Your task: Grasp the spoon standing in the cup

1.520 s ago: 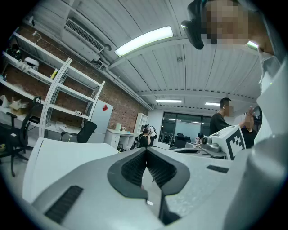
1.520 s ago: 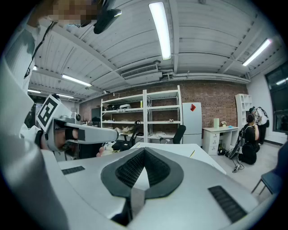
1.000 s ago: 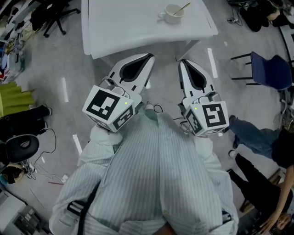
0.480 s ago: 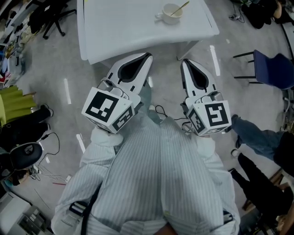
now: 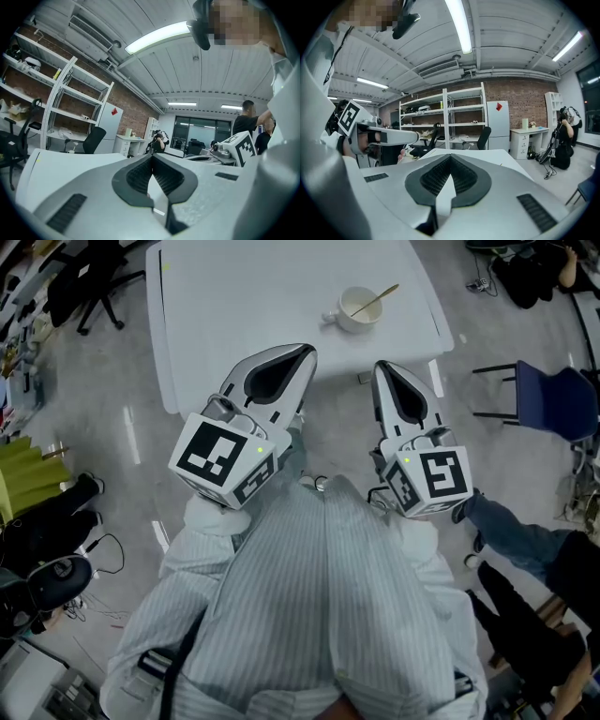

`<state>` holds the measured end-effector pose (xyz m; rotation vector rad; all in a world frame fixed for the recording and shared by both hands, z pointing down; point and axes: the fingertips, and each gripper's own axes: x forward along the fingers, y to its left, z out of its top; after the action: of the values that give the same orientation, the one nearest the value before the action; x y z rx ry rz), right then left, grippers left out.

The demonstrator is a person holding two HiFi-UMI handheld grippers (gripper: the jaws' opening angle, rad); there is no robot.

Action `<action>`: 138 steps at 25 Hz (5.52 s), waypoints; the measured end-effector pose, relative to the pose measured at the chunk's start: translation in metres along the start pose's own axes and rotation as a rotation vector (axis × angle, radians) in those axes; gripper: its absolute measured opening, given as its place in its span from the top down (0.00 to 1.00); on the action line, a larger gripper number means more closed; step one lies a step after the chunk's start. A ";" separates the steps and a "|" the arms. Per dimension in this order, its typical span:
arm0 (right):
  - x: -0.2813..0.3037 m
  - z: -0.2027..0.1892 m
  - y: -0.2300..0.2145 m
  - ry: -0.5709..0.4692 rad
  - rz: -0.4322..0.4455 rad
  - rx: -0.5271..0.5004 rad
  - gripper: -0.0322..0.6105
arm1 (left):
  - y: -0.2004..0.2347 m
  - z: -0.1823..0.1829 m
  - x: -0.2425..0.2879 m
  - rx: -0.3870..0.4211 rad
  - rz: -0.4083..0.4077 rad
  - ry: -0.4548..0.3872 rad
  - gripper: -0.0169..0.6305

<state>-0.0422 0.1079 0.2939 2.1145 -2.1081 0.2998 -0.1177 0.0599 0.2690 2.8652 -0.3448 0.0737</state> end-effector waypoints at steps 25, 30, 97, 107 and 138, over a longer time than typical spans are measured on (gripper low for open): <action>0.097 0.016 -0.086 0.032 -0.063 0.032 0.94 | 0.090 0.009 0.087 -0.009 0.002 0.035 0.96; 0.118 0.016 -0.119 0.037 -0.019 0.033 0.94 | 0.100 0.014 0.122 -0.017 0.047 0.013 0.96; 0.210 -0.031 -0.221 0.250 0.358 0.042 0.79 | 0.141 -0.036 0.240 -0.116 0.373 0.068 0.96; 0.207 -0.069 -0.230 0.329 0.328 0.098 0.71 | 0.140 -0.063 0.245 -0.148 0.357 0.106 0.96; 0.205 -0.134 -0.227 0.418 0.280 0.168 0.82 | 0.141 -0.102 0.241 -0.179 0.313 0.185 0.96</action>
<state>0.1785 -0.0577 0.4818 1.6362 -2.1690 0.8938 0.0801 -0.1011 0.4215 2.5803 -0.7188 0.3439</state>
